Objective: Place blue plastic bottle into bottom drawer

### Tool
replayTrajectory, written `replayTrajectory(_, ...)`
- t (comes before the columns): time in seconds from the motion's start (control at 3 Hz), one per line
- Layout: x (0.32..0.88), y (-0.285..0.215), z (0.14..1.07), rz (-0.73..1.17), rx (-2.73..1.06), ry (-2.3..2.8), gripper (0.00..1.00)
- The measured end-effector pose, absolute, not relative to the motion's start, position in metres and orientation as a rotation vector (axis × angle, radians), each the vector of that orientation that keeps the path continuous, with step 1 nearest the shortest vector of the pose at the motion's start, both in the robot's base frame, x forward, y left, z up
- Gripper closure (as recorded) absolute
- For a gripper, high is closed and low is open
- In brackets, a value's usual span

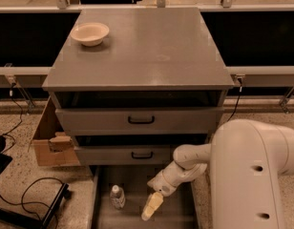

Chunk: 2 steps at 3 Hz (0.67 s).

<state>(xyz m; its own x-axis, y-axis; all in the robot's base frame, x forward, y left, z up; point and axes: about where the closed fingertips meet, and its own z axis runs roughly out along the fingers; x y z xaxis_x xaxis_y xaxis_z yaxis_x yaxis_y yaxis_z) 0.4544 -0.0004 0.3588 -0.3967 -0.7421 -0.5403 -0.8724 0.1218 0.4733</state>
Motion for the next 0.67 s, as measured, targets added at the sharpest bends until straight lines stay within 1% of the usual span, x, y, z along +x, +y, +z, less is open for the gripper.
replayTrajectory(0.33,0.434,-0.042,0.410,1.056,-1.673,2.387,0.00)
replayTrajectory(0.67,0.403,-0.080,0.459,0.962,-1.651,2.525,0.00)
